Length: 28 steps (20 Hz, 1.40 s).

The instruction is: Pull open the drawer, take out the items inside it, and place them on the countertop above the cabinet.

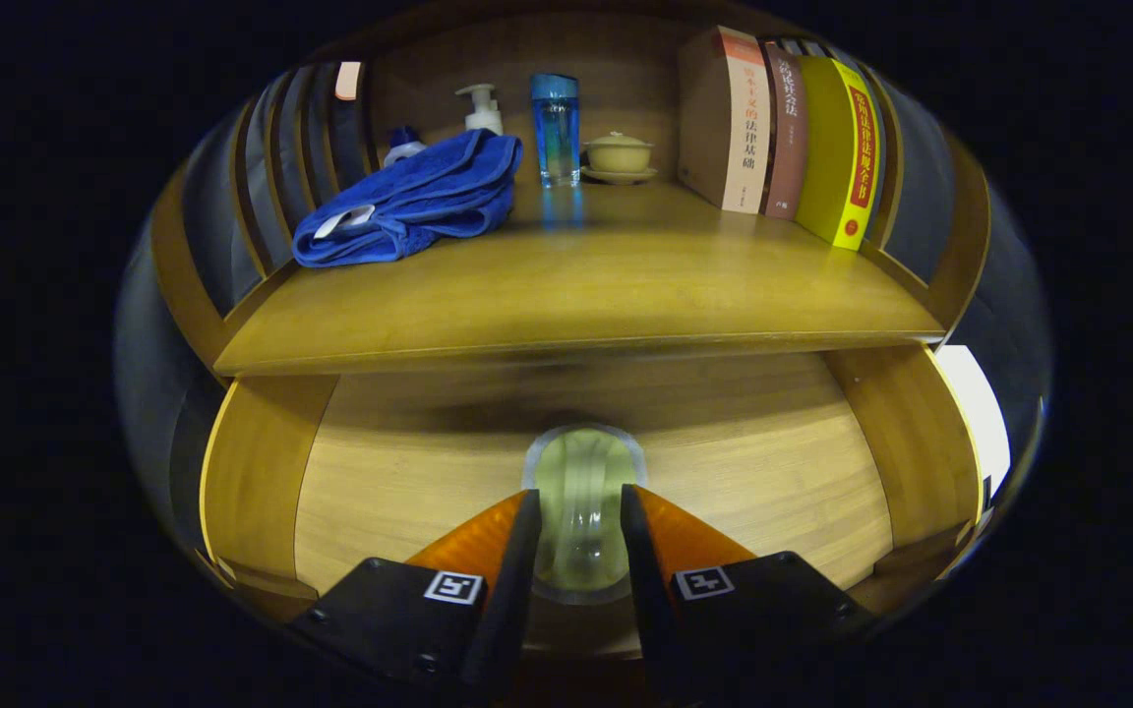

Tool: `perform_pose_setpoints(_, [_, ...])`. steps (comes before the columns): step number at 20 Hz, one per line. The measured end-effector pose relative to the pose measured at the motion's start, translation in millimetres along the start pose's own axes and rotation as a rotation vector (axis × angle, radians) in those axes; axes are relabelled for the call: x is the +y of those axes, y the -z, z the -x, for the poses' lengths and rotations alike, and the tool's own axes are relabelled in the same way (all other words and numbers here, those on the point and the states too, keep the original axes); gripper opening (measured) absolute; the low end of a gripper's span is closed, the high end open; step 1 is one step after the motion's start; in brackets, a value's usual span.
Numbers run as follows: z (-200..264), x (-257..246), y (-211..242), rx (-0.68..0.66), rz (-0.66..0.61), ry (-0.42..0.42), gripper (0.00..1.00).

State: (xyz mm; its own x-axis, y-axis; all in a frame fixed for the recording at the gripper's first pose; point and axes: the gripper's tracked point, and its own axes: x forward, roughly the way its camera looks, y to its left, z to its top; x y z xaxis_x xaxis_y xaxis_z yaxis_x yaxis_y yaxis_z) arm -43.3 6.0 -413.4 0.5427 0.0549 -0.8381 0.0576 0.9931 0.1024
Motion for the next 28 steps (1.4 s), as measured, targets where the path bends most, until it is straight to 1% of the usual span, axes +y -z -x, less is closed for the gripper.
perform_pose_setpoints(2, [-1, -1, 4, 0.013, -0.015, 0.003, 0.36])
perform_pose_setpoints(3, [1, -1, 4, 0.009, -0.018, 0.004, 0.31])
perform_pose_setpoints(6, [13, -4, 2, -0.005, -0.023, 0.012, 0.27])
perform_pose_setpoints(16, [87, -2, -35, -0.085, 0.021, 0.007, 0.27])
perform_pose_setpoints(20, [116, 4, -50, -0.100, 0.029, -0.010, 0.27])
perform_pose_setpoints(24, [135, 5, -80, -0.131, 0.015, -0.018, 0.27])
perform_pose_setpoints(28, [137, -2, -108, -0.150, 0.024, 0.004, 0.27])
